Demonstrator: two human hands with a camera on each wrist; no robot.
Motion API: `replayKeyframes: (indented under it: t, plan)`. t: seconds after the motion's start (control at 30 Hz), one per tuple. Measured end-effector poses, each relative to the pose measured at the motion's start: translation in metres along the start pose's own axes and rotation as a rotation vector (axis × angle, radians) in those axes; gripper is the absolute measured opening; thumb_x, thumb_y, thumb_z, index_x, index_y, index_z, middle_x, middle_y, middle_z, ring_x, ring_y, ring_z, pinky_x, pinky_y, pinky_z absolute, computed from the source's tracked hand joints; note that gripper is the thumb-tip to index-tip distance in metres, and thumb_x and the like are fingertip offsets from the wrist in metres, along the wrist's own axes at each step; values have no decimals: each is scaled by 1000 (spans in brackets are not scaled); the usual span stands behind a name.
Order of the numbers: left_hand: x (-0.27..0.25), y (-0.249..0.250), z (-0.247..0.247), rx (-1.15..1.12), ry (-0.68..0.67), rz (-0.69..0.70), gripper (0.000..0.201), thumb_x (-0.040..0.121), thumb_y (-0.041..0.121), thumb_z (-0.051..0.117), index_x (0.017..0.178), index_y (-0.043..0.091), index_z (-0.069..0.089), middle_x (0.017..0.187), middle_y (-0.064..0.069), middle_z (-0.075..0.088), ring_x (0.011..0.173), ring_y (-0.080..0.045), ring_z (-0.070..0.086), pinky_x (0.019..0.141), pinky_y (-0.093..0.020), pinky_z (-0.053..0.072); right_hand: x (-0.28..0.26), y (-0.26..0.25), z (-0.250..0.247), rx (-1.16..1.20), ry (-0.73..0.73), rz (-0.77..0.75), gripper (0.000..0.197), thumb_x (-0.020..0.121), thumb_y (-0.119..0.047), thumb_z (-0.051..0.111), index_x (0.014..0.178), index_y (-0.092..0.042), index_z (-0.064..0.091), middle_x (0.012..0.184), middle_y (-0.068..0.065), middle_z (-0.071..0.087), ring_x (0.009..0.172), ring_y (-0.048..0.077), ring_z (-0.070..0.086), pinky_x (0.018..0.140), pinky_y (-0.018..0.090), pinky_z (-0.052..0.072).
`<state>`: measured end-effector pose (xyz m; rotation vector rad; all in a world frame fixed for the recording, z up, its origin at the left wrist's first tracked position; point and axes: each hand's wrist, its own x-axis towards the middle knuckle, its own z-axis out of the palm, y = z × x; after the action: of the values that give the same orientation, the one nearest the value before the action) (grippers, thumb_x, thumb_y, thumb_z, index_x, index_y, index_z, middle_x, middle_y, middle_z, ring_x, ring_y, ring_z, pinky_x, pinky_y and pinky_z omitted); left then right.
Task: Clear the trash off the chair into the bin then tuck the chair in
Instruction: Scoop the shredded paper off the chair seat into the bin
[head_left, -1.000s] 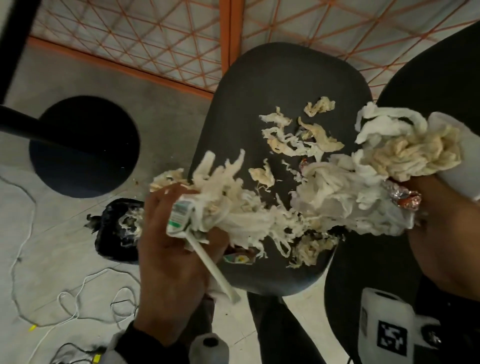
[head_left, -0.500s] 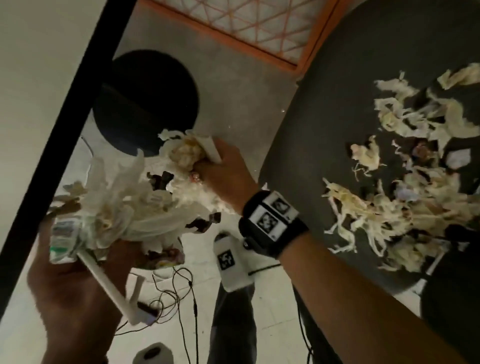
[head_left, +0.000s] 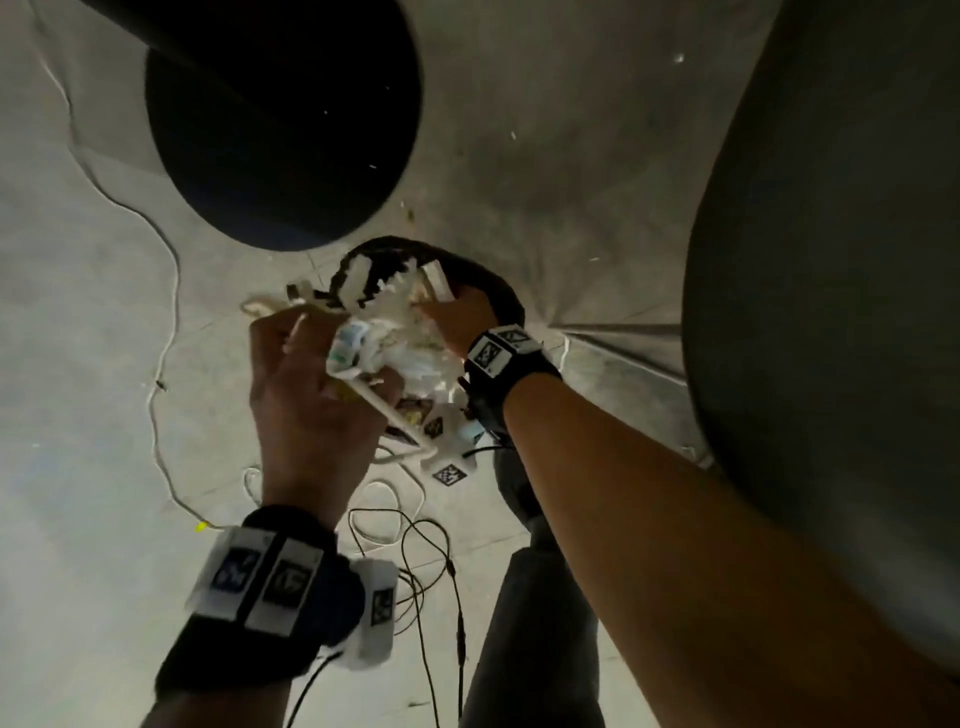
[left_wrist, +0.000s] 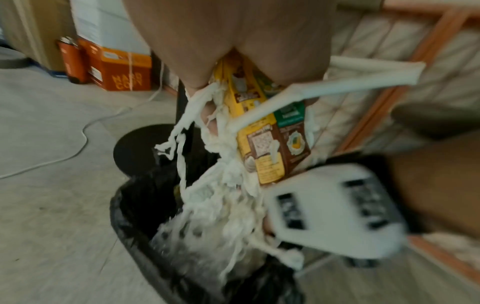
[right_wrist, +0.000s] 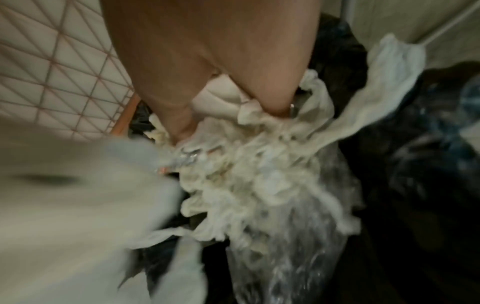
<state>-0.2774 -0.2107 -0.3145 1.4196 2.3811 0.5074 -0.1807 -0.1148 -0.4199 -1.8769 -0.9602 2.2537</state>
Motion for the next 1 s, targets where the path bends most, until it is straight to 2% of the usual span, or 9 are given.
replayKeyframes:
  t: [0.17,0.3,0.37,0.47,0.53,0.6,0.7,0.83,1.0]
  plan:
    - [26,-25,75,184,-392,23,48,71,31,74,115,18,62,130,-15,51,112,-40,52,93,-50,50,-5,3,-29,206,-59,5,40,87,-41,63,111,-9,69,115,14,70,102,23,66,96,42,53]
    - [40,-39,133,477,-656,148,62,82,39,60,140,24,43,151,-13,37,136,-41,35,108,-53,38,-41,1,-44,261,-63,-20,56,85,-47,60,135,-20,55,132,3,61,114,15,58,95,37,47]
    - [39,-45,158,528,-723,123,65,92,29,58,150,20,32,156,-14,29,144,-39,28,114,-51,34,-64,5,-49,244,-63,-103,50,93,-36,57,139,-20,49,130,-2,61,112,2,56,100,25,45]
    - [33,-55,177,538,-729,131,73,85,21,70,148,21,32,154,-12,37,137,-38,42,106,-54,44,-94,18,-53,161,-126,-164,44,97,-28,53,140,-24,47,114,-17,62,91,-23,51,75,-3,37]
    - [40,-56,181,614,-873,192,70,88,34,62,149,26,30,160,-10,21,147,-43,21,111,-62,35,-111,29,-55,32,-145,-140,51,96,-31,53,145,-30,39,142,-8,50,114,-8,47,82,3,32]
    - [50,-47,177,626,-930,151,70,87,39,60,148,33,27,163,-7,7,149,-46,3,113,-66,27,-130,36,-58,-74,-142,-126,55,95,-31,52,147,-33,33,152,-8,38,130,2,39,92,11,28]
    - [50,-25,140,538,-921,110,90,73,37,75,148,39,25,163,-3,10,147,-45,11,114,-62,28,-164,38,-65,-143,-154,-156,54,96,-31,51,146,-38,33,148,-12,41,120,-4,36,101,15,32]
    - [42,-1,61,361,-835,78,82,73,20,74,139,48,36,156,1,30,139,-33,37,109,-50,39,-213,29,-82,-148,-194,-127,45,95,-35,50,139,-40,42,144,-15,48,132,1,41,115,37,35]
    - [24,81,-25,136,-511,59,50,86,5,61,132,26,58,144,-9,49,128,-34,51,103,-50,47,-290,-8,-146,-31,-188,-164,28,92,-38,54,119,-47,58,126,-19,64,117,-5,57,104,25,45]
